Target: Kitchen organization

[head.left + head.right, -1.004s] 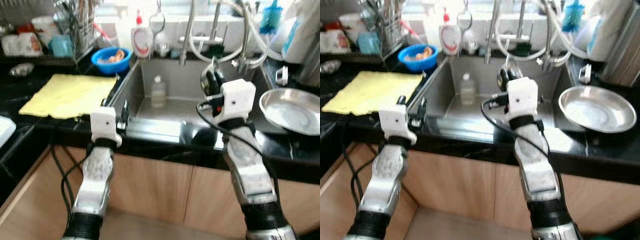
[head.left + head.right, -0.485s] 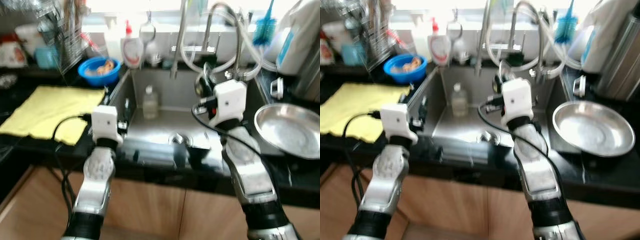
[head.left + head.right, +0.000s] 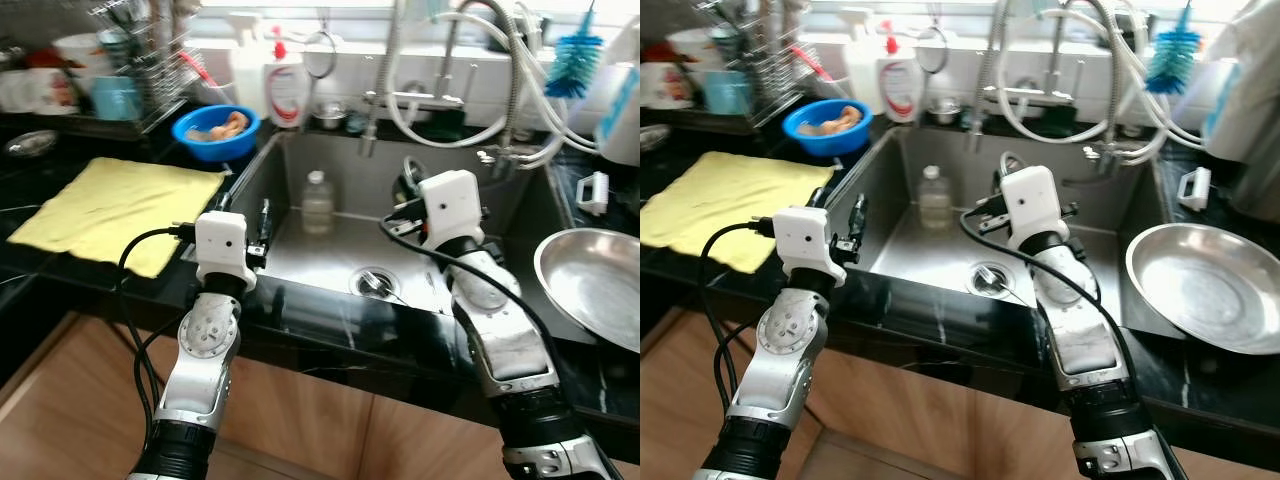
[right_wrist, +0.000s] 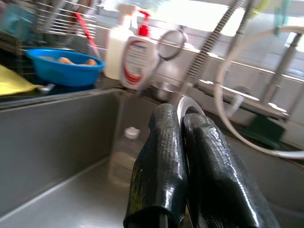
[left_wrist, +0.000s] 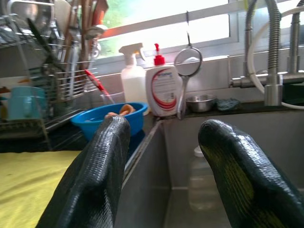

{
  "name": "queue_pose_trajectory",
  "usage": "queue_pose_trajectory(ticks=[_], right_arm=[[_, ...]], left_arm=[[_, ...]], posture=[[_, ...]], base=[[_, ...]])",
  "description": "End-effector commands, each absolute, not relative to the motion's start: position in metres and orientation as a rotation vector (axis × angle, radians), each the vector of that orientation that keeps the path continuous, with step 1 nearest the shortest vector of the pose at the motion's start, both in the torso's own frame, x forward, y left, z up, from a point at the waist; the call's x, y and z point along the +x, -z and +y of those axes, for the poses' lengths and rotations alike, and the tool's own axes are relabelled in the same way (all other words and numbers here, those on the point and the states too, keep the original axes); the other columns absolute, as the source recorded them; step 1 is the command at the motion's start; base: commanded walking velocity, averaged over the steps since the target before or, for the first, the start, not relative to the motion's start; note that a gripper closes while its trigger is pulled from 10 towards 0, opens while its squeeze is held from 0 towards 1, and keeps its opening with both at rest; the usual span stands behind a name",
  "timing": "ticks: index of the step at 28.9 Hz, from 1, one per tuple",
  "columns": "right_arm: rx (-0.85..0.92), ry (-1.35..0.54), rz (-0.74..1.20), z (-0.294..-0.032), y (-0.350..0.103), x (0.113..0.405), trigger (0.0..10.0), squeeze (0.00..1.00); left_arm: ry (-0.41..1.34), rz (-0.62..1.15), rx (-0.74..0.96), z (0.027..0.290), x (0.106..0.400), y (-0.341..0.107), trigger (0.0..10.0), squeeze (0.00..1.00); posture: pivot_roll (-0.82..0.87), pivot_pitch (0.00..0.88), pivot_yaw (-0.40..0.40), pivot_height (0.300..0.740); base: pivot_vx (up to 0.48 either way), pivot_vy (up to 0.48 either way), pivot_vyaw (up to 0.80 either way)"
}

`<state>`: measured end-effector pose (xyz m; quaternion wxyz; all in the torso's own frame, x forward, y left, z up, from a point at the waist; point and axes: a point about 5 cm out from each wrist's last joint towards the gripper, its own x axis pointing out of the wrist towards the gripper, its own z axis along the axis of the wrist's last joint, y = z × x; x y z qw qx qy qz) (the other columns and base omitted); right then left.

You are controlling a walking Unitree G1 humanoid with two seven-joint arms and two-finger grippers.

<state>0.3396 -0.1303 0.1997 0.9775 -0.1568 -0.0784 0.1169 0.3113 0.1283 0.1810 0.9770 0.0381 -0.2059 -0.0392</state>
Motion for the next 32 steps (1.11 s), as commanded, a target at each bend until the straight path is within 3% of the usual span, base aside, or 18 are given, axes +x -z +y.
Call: queue_pose_trajectory(ticks=[1,9,28,29,31,32], right_arm=[[-0.309,-0.245,-0.155,-0.130,-0.205,0.343,10.0,0.00],[-0.305,-0.175,0.065,-0.142,-0.179,0.350,10.0,0.00],[-0.299,-0.181,0.222,-0.144,-0.159,0.348,10.0,0.00],[-0.300,-0.183,0.230,-0.143,-0.158,0.348,10.0,0.49],[-0.302,-0.184,0.235,-0.143,-0.157,0.347,10.0,0.49],[-0.304,-0.184,0.239,-0.143,-0.156,0.347,10.0,0.63]], left_arm=[[0.079,-0.408,0.075,0.128,0.312,-0.180,10.0,0.00],[0.092,-0.392,0.076,0.127,0.312,-0.178,10.0,0.00],[0.114,-0.375,0.078,0.124,0.311,-0.175,10.0,0.00],[0.116,-0.375,0.078,0.124,0.311,-0.175,10.0,0.00],[0.116,-0.374,0.078,0.124,0.311,-0.175,10.0,0.00],[0.116,-0.373,0.079,0.124,0.311,-0.175,10.0,0.00]], posture=[[-0.14,0.000,0.059,0.740],[-0.14,0.000,0.058,0.740],[-0.13,0.000,0.061,0.740],[-0.13,0.000,0.061,0.740],[-0.13,0.000,0.061,0.740],[-0.13,0.000,0.059,0.740]], base=[[0.000,0.000,0.00],[0.000,0.000,0.00],[0.000,0.000,0.00],[0.000,0.000,0.00],[0.000,0.000,0.00],[0.000,0.000,0.00]])
